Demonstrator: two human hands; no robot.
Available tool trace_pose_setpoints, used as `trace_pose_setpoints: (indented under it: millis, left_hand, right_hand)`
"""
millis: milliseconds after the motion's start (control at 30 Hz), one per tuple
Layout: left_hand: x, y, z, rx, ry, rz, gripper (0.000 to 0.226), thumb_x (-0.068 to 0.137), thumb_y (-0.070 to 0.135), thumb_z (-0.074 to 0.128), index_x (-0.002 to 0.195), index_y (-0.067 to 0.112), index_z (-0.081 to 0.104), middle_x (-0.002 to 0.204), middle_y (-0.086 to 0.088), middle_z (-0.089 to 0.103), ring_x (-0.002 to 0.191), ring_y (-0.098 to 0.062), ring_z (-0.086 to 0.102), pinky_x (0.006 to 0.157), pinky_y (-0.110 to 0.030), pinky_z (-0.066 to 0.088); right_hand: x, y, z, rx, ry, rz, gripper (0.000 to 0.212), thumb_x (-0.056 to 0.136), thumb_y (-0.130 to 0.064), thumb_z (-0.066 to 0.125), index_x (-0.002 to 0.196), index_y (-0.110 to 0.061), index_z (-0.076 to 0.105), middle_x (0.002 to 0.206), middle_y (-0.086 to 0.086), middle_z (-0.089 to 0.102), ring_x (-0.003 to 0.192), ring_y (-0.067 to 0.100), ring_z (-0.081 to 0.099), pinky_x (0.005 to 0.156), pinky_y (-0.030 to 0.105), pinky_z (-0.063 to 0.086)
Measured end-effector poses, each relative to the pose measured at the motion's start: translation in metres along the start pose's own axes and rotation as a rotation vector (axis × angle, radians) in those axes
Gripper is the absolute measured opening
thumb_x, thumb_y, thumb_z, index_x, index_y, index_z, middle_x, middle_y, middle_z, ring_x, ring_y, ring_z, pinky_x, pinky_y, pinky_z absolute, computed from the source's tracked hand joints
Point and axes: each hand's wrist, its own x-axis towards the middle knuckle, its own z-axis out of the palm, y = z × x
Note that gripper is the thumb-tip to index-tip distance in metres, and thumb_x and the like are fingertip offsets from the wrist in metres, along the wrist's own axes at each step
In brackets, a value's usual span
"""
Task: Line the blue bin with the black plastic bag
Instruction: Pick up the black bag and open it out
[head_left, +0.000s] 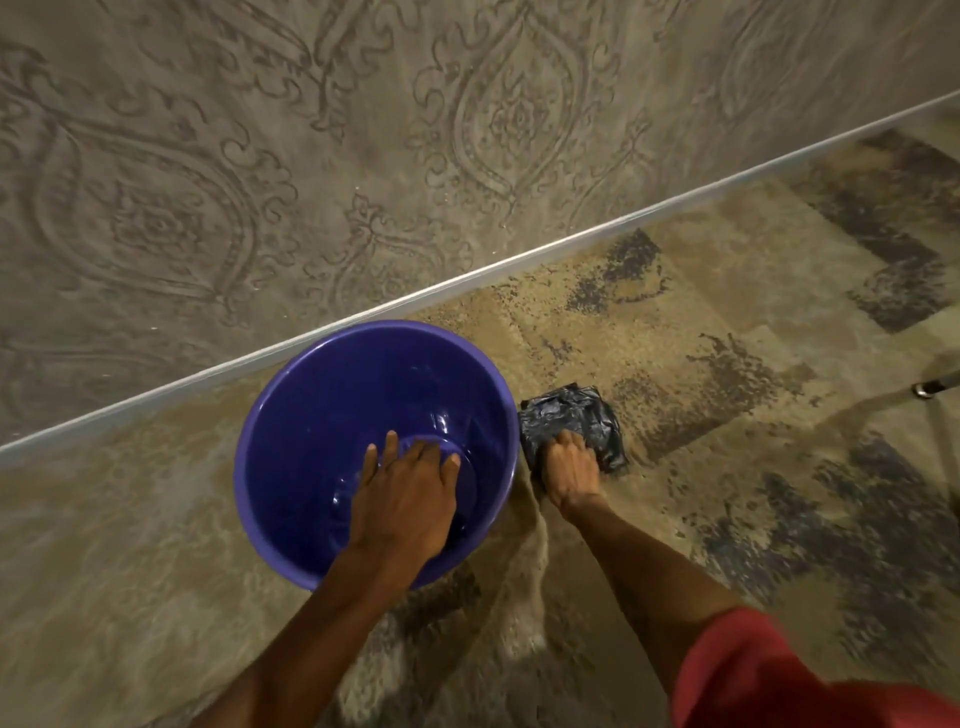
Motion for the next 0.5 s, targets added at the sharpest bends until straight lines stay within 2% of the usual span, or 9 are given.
trace_pose_setpoints:
  millis: [100,167,200,267,300,367,433,500]
  left_hand:
    - [0.009,-0.002,0.007,0.01,-0.037,-0.009,0.051,0.105,0.038,0.019,0.14,0.014,0.047,0.149,-0.008,0.048,0.148,-0.03,0.024,0.123,-0.046,0.015]
    - [0.014,-0.004,0.01,0.012,-0.056,-0.027,0.049,0.105,0.039,0.022,0.129,0.015,0.057,0.139,-0.01,0.056,0.141,-0.031,0.037,0.119,-0.044,0.025]
    - [0.016,-0.005,0.01,0.006,-0.055,-0.036,0.047,0.105,0.04,0.024,0.122,0.015,0.061,0.131,-0.01,0.062,0.131,-0.03,0.048,0.113,-0.043,0.035]
    - [0.019,-0.004,0.01,-0.025,-0.017,-0.05,0.045,0.104,0.041,0.028,0.106,0.017,0.065,0.109,-0.006,0.07,0.099,-0.025,0.063,0.085,-0.038,0.05]
    - [0.018,-0.003,0.01,-0.037,0.011,-0.047,0.044,0.104,0.041,0.028,0.101,0.017,0.065,0.1,-0.003,0.07,0.084,-0.021,0.061,0.072,-0.033,0.047]
    - [0.015,0.002,0.006,-0.071,0.064,-0.046,0.043,0.104,0.04,0.029,0.095,0.02,0.065,0.087,0.002,0.065,0.067,-0.013,0.049,0.065,-0.029,0.039]
    - [0.007,0.011,-0.002,-0.146,0.091,-0.058,0.041,0.104,0.039,0.03,0.093,0.021,0.064,0.083,0.005,0.061,0.063,-0.01,0.043,0.065,-0.029,0.037]
    - [-0.003,0.02,-0.011,-0.208,0.124,-0.056,0.036,0.103,0.038,0.033,0.098,0.022,0.066,0.091,0.003,0.067,0.067,-0.011,0.046,0.066,-0.027,0.037]
  right_hand:
    - [0.014,-0.002,0.015,-0.012,-0.003,0.017,0.039,0.099,-0.017,0.05,0.138,-0.014,0.05,0.141,0.013,0.045,0.131,0.03,0.043,0.106,0.047,0.041]
    - [0.02,0.001,0.022,-0.037,0.003,0.025,0.039,0.099,-0.02,0.051,0.138,-0.017,0.05,0.14,0.011,0.046,0.13,0.03,0.044,0.105,0.048,0.04]
    - [0.023,0.002,0.023,-0.053,0.007,0.028,0.037,0.099,-0.02,0.051,0.136,-0.017,0.052,0.139,0.01,0.048,0.129,0.029,0.046,0.105,0.048,0.04]
    - [0.026,0.005,0.019,-0.068,0.027,0.045,0.031,0.099,-0.018,0.051,0.129,-0.017,0.058,0.137,0.008,0.053,0.129,0.027,0.048,0.105,0.048,0.04]
    - [0.027,0.006,0.015,-0.049,0.049,0.063,0.028,0.099,-0.018,0.051,0.125,-0.016,0.061,0.133,0.007,0.057,0.128,0.026,0.05,0.106,0.048,0.04]
    - [0.024,0.009,0.002,0.023,0.104,0.101,0.025,0.1,-0.017,0.049,0.118,-0.015,0.065,0.124,0.006,0.064,0.12,0.025,0.057,0.106,0.047,0.04]
    - [0.014,0.012,-0.015,0.083,0.123,0.122,0.024,0.101,-0.016,0.047,0.114,-0.014,0.067,0.115,0.008,0.069,0.111,0.024,0.063,0.105,0.044,0.042]
    - [0.0,0.016,-0.034,0.147,0.154,0.14,0.024,0.101,-0.017,0.048,0.112,-0.014,0.069,0.108,0.009,0.072,0.103,0.023,0.067,0.101,0.043,0.046]
